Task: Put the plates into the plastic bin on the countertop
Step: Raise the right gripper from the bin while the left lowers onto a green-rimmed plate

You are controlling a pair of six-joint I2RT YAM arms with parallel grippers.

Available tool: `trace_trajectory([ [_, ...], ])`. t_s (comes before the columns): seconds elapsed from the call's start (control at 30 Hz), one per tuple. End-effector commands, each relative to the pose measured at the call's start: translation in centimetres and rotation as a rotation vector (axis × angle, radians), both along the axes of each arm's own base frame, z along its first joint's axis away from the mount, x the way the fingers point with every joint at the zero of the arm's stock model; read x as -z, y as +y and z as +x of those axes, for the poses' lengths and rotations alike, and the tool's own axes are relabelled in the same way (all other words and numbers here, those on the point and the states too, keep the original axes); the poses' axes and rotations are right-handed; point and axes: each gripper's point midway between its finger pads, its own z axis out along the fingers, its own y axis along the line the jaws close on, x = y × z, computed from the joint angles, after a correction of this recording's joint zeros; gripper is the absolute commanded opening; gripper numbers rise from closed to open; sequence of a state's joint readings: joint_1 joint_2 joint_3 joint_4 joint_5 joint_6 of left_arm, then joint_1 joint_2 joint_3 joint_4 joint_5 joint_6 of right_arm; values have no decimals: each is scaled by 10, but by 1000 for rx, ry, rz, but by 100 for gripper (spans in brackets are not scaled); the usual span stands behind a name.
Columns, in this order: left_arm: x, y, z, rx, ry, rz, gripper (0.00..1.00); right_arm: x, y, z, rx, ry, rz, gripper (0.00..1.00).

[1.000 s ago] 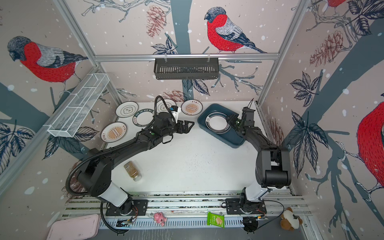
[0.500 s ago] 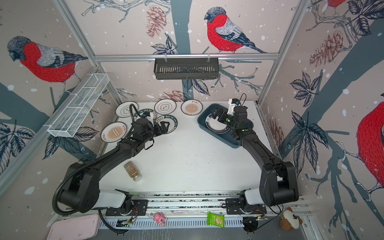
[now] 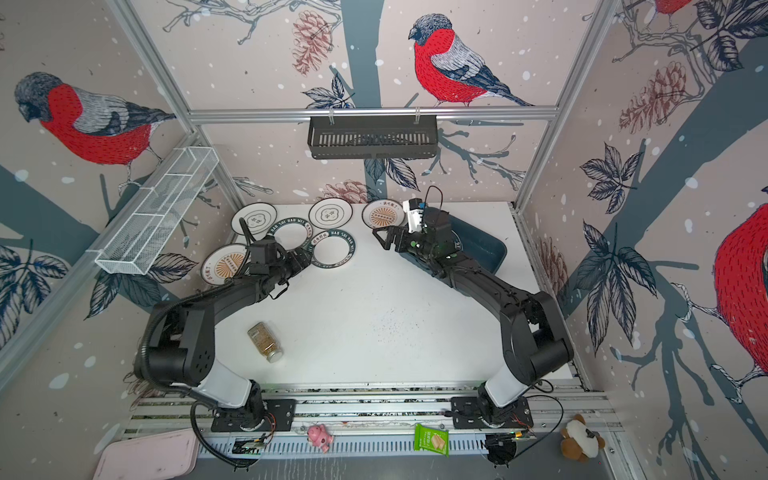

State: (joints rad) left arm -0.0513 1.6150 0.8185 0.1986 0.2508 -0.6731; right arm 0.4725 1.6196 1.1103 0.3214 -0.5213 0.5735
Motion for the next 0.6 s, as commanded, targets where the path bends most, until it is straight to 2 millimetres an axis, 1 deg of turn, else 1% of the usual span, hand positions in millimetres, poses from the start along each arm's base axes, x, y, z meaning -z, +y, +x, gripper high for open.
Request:
trace_trajectory([
  [0.0,6,-6,11,47,9,-37,87,-7,23,-5,-76,-53,-1,100],
  [0.07,13,-8,19,59,23,-36,86,-4,28,-3,-81,-44,-5,100],
  [0.17,25,-8,29,60,52,-31,82,2,31,0,-80,-24,-5,100],
  [0.27,40,-7,37,50,85,-22,80,10,31,4,-71,-3,-14,99],
  [0.3,49,-7,36,50,106,-25,77,13,31,5,-69,6,-20,99],
  [0.33,48,-8,43,53,99,-31,75,15,32,7,-66,11,-24,99],
  [0.37,49,-9,46,57,98,-36,73,17,31,8,-64,16,-28,100],
  [0.43,56,-12,51,62,109,-49,69,21,30,11,-56,26,-33,99],
  [0.57,64,-14,59,62,118,-65,60,23,27,18,-35,33,-39,99],
])
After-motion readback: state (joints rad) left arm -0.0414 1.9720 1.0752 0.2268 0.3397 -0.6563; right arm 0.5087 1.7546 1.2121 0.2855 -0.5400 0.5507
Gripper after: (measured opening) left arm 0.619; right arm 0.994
